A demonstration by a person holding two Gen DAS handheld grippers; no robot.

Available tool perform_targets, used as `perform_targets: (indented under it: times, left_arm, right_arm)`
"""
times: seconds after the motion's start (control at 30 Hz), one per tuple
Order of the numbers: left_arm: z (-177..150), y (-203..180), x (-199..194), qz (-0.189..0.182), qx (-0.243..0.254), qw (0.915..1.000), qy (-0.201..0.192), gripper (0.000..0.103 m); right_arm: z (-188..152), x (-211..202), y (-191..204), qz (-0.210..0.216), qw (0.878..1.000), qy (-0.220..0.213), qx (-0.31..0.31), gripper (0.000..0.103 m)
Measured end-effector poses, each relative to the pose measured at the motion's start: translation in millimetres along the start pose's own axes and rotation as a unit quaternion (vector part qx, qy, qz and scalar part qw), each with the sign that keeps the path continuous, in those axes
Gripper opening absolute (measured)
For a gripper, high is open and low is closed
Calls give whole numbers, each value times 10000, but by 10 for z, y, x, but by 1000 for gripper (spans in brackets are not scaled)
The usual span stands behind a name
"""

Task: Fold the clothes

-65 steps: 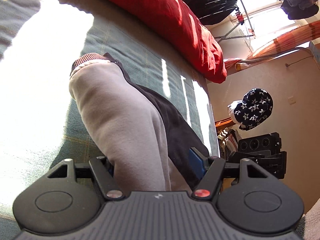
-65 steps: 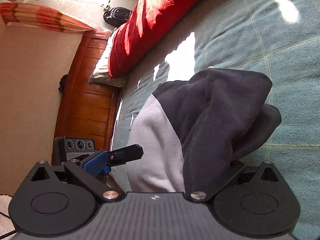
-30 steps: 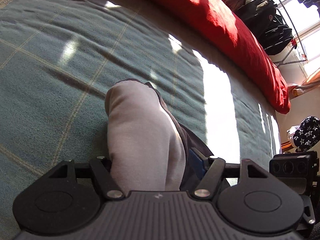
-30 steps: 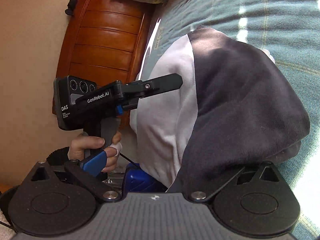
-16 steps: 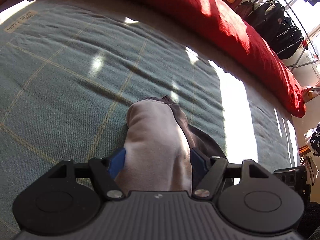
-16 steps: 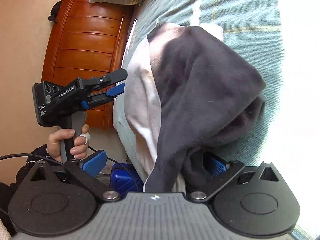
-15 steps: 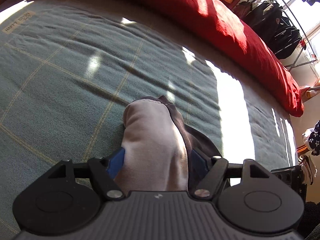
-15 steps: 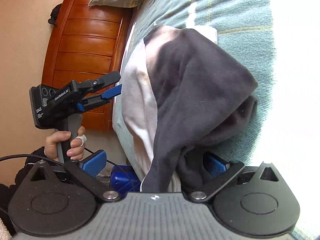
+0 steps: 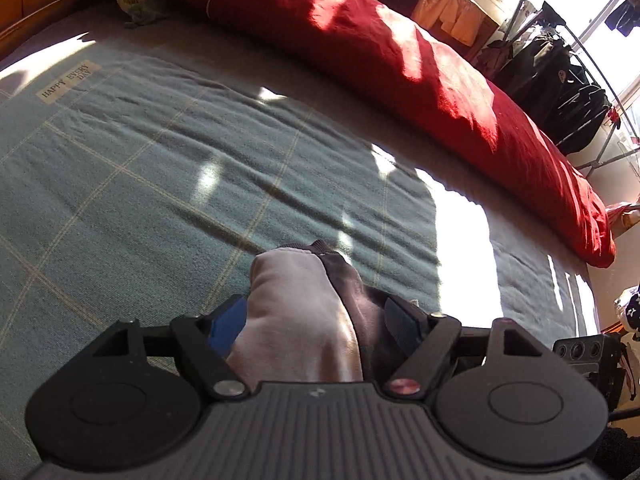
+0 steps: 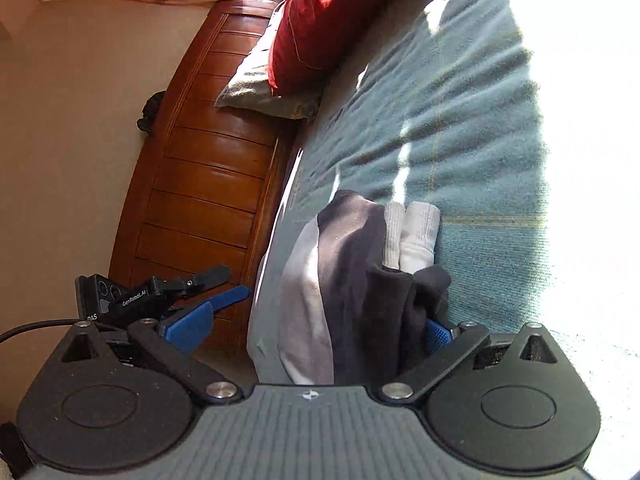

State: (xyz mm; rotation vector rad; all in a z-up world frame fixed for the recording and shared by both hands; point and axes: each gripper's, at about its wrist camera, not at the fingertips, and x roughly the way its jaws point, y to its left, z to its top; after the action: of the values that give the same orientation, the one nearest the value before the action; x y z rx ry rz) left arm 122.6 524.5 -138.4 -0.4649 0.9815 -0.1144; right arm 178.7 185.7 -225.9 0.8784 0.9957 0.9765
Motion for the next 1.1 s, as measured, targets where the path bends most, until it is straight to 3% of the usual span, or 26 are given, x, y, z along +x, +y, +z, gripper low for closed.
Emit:
perform_targets:
  times: [0.07,0.17,0.33,0.43,0.53,0.67,0.83,1.1]
  left_arm:
    - [5,-99,161,-230,174,9994,187,76]
    - [-49,-189,489,-404,423,9968,543,76]
    - [-145,-110,986,-239,511,9943,902,77]
    - [-95,-188,1092,-247,497,9938,959,85]
    - [-36,-357,1067,-126,844,9910,1035,87]
    - [19,-421,838,-112,867,9920,906,87]
    - [-44,-330,556,-39,969,9947,328,88]
    - [-210,-137,746,-33,668,9970,380,88]
  right_arm:
    - [33,-53,104,-158,9989,49,-429,103]
    - [-26,-134,131,-735,9946,44,-733,103]
    - [-170,-418,154,-1223,9894,-86,-773,103]
    - [-216,-460,208,-1302,9882,-10,-805,103]
    - [-263,-467,298,-1417,9847,118,-1011,103]
    - [-345,-228,444,-1413,9764,426,-1580,103]
    - [-448,84,627,-1390,9600,815,-2291,103]
    - [-841,575,559,-1659,9181,1768,-3136,103]
